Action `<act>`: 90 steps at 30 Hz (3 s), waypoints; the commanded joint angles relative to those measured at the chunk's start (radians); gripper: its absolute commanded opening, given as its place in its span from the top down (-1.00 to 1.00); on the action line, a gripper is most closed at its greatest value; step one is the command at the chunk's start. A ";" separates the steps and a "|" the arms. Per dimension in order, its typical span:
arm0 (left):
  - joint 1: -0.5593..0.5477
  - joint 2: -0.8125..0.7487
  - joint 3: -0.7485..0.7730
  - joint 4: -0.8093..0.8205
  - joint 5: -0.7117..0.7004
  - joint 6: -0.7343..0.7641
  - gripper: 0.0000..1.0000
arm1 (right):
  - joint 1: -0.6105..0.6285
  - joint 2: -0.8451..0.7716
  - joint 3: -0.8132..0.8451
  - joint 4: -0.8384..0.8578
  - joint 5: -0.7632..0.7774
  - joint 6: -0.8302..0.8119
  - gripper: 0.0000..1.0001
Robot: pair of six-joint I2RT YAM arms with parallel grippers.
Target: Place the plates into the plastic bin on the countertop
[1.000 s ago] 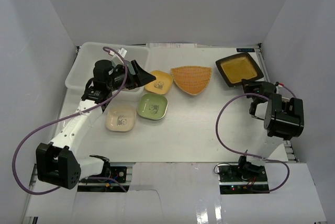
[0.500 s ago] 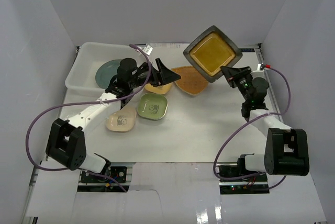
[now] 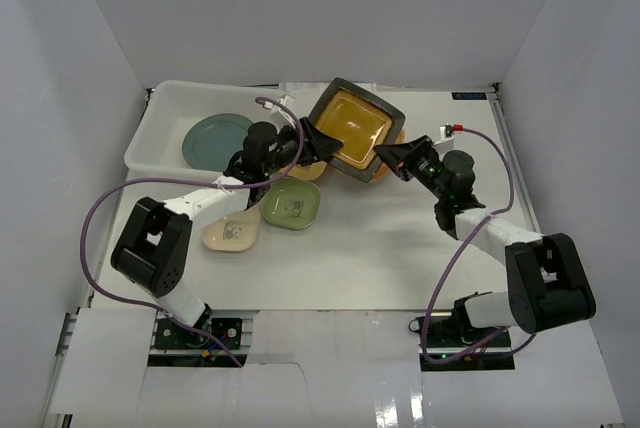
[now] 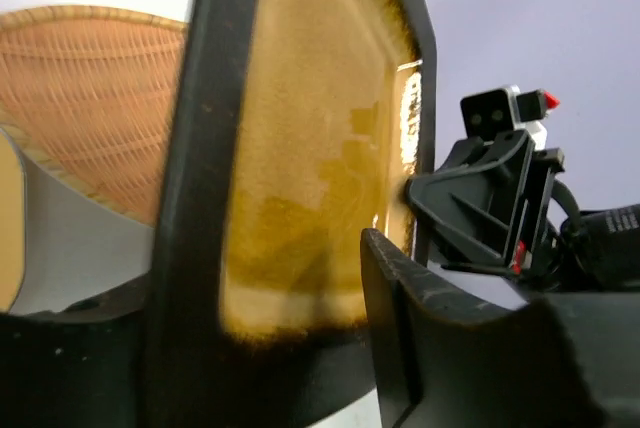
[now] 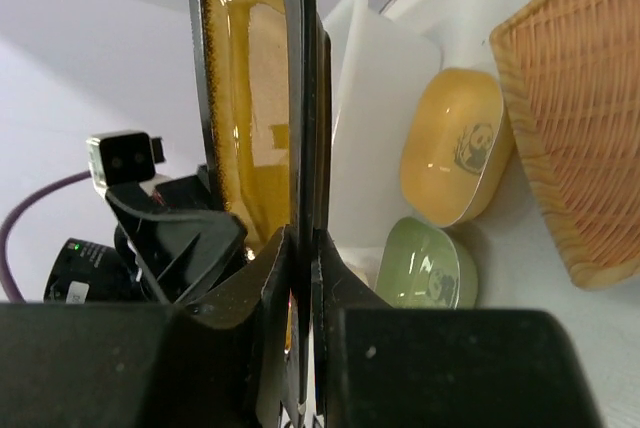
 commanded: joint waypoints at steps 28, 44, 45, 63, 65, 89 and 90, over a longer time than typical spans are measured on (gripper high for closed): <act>0.700 -0.195 0.103 -0.197 0.154 -0.199 1.00 | 0.045 -0.296 -0.050 -0.262 -0.038 -0.403 -0.80; 0.810 0.085 0.210 -0.401 0.090 -0.012 0.60 | -0.038 -0.021 0.056 -0.442 0.177 -0.622 -0.86; 0.808 0.093 0.220 -0.412 0.087 0.004 0.50 | -0.038 0.002 0.074 -0.436 0.181 -0.607 -0.86; 0.793 -0.079 0.152 -0.633 -0.266 0.266 -0.96 | -0.075 0.532 0.218 -0.086 0.049 -0.185 -0.65; 0.776 -0.123 0.127 -0.628 -0.297 0.277 -0.96 | -0.077 0.556 0.226 -0.054 0.046 -0.153 -0.44; -0.005 -0.085 0.262 -0.500 -0.079 0.251 -0.96 | -0.126 0.008 -0.012 -0.003 -0.089 -0.200 0.85; -0.008 -0.064 0.267 -0.477 -0.071 0.239 -0.96 | -0.118 -0.001 -0.015 -0.008 -0.096 -0.200 0.84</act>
